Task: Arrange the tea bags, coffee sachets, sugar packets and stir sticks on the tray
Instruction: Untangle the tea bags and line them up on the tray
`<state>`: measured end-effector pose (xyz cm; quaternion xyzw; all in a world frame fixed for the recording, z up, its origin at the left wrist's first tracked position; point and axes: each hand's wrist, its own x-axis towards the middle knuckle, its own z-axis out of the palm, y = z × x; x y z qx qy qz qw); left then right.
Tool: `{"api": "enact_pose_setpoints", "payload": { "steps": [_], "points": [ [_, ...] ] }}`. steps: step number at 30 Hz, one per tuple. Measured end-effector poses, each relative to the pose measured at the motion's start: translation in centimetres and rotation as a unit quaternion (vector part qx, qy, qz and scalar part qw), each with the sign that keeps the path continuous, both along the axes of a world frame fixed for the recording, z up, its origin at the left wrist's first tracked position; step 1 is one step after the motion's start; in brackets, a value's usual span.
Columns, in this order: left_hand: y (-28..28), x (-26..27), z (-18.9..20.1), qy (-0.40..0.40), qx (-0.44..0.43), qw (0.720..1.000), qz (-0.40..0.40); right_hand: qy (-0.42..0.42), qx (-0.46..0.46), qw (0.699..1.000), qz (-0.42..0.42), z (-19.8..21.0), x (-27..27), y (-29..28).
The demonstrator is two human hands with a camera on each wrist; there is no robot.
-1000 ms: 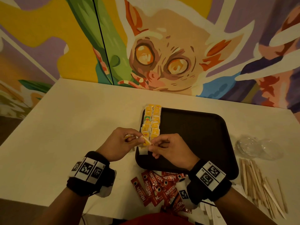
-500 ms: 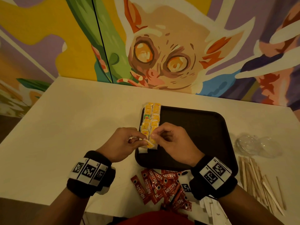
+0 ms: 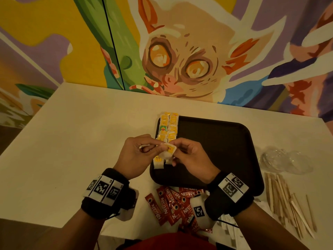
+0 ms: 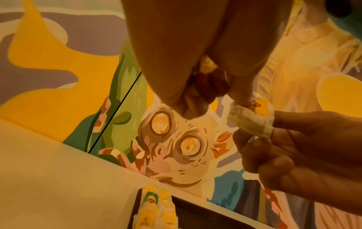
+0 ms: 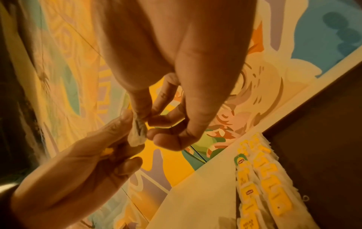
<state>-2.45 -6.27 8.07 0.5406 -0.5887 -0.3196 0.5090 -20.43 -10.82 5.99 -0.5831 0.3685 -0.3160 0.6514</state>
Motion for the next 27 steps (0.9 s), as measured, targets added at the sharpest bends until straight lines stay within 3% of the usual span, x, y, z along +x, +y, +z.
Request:
{"api": "enact_pose_setpoints", "payload": {
  "steps": [6, 9, 12, 20, 27],
  "points": [
    [-0.2, -0.8, -1.2, 0.01, 0.017, 0.998, 0.059, -0.001, 0.029, 1.0, 0.003, -0.7, 0.1, 0.0],
    [-0.3, -1.0, -2.4, 0.017, 0.042, 0.997, 0.07, 0.048, -0.03, 0.998, -0.011, -1.6, 0.2, 0.0],
    [-0.4, -0.9, -3.8, 0.008, 0.095, 0.993, 0.069, 0.108, -0.031, 0.993, -0.037, -3.3, 0.1, -0.6],
    [-0.1, 0.0, -6.3, -0.029, 0.205, 0.977, 0.056, 0.359, 0.016, 0.933, -0.012, -8.9, 0.1, -2.0],
    [0.0, 0.4, -6.5, 0.024, 0.294, 0.955, 0.028, 0.421, 0.025, 0.905, -0.056, -11.8, 1.6, -2.2]
  ]
}}
